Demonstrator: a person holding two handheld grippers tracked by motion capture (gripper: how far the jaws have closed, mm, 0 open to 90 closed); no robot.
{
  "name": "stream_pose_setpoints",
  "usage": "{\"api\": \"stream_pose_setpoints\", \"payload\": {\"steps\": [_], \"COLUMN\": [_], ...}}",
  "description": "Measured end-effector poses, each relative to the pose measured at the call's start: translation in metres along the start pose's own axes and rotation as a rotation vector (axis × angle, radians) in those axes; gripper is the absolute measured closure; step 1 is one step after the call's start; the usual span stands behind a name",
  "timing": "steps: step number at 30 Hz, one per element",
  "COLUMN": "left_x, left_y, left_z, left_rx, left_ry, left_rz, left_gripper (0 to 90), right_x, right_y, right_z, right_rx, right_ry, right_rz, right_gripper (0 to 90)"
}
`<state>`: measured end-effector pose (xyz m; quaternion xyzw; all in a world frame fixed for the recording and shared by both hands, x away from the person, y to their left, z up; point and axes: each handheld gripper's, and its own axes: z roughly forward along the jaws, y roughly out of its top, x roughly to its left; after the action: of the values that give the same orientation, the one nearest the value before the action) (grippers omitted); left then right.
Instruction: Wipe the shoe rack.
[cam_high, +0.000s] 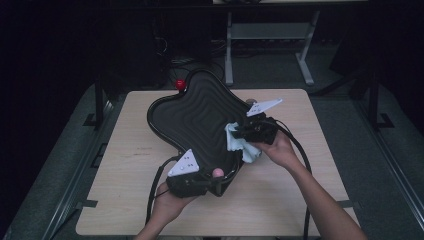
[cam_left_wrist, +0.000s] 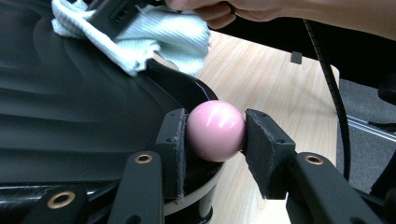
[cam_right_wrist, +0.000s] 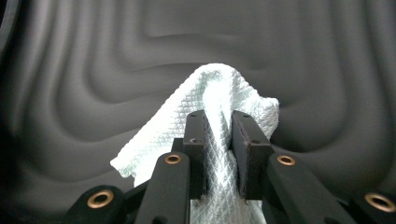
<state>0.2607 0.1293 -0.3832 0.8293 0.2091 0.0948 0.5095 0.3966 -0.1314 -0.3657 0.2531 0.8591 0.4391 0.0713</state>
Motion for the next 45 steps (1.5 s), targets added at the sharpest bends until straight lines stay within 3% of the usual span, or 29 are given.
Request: {"api": "stream_pose_setpoints", "payload": {"steps": [2, 4, 5, 8, 10, 14, 16, 17, 21, 23, 25, 27, 29, 30, 33, 39, 41, 43, 45], "left_x": [0.0, -0.001, -0.001, -0.001, -0.001, -0.002, -0.002, -0.002, -0.002, -0.002, -0.002, -0.003, -0.003, -0.003, -0.004, -0.005, -0.005, -0.005, -0.005], "left_y": [-0.001, -0.002, -0.002, -0.003, -0.004, -0.004, -0.005, -0.005, -0.004, -0.005, -0.005, -0.005, -0.005, -0.005, -0.005, -0.005, -0.005, -0.005, -0.005], "left_z": [-0.002, -0.003, -0.004, -0.005, -0.007, -0.008, -0.009, -0.009, -0.009, -0.009, -0.008, -0.008, -0.008, -0.008, -0.008, -0.009, -0.009, -0.008, -0.008], "left_rx": [-0.001, -0.004, -0.003, -0.005, -0.005, -0.002, -0.004, -0.005, -0.004, -0.006, -0.005, -0.005, -0.009, -0.01, -0.009, -0.011, -0.008, -0.01, -0.009], "left_ry": [-0.001, 0.003, 0.007, 0.006, 0.004, -0.001, 0.002, 0.002, 0.0, 0.0, -0.001, 0.0, 0.003, 0.005, 0.006, 0.007, 0.009, 0.008, 0.008], "left_rz": [-0.005, -0.006, -0.003, -0.009, -0.009, -0.017, -0.016, -0.015, -0.016, -0.015, -0.015, -0.015, -0.015, -0.015, -0.016, -0.013, -0.011, -0.013, -0.014], "left_gripper": [60.1, 60.0, 60.0, 60.0, 60.0, 60.0, 60.0, 60.0, 60.0, 60.0, 60.0, 60.0, 60.0, 60.0, 60.0, 60.0, 60.0, 60.0, 60.0], "right_x": [0.012, 0.012, 0.008, -0.01, -0.012, 0.008, 0.012, 0.008, -0.011, -0.004, 0.005, 0.013, 0.008, 0.002, -0.007, 0.019, 0.012, 0.0, -0.006], "right_y": [0.0, 0.0, 0.0, -0.003, -0.004, -0.002, 0.0, 0.001, 0.001, 0.003, 0.007, 0.011, 0.013, 0.013, 0.014, 0.022, 0.023, 0.022, 0.02], "right_z": [0.002, 0.003, 0.002, -0.003, -0.004, 0.001, 0.001, 0.001, -0.001, 0.001, 0.005, 0.008, 0.008, 0.007, 0.006, 0.014, 0.013, 0.011, 0.01], "right_rx": [-0.006, -0.008, -0.011, -0.014, -0.016, -0.008, -0.002, -0.003, -0.017, -0.017, -0.017, -0.013, -0.009, -0.015, -0.024, -0.015, -0.014, -0.022, -0.034], "right_ry": [0.027, 0.039, 0.044, -0.021, -0.024, 0.015, 0.013, 0.017, -0.045, -0.041, 0.001, 0.004, 0.024, -0.011, -0.032, 0.008, -0.008, -0.055, -0.05], "right_rz": [-0.039, -0.046, -0.026, 0.023, 0.041, -0.022, -0.048, -0.037, 0.036, 0.015, -0.013, -0.066, -0.045, -0.03, 0.015, -0.075, -0.057, -0.016, 0.027], "right_gripper": [76.5, 76.7, 76.7, 76.7, 76.6, 76.4, 76.5, 76.6, 76.5, 76.3, 76.2, 76.2, 76.3, 76.4, 76.3, 76.3, 76.3, 76.3, 76.1]}}
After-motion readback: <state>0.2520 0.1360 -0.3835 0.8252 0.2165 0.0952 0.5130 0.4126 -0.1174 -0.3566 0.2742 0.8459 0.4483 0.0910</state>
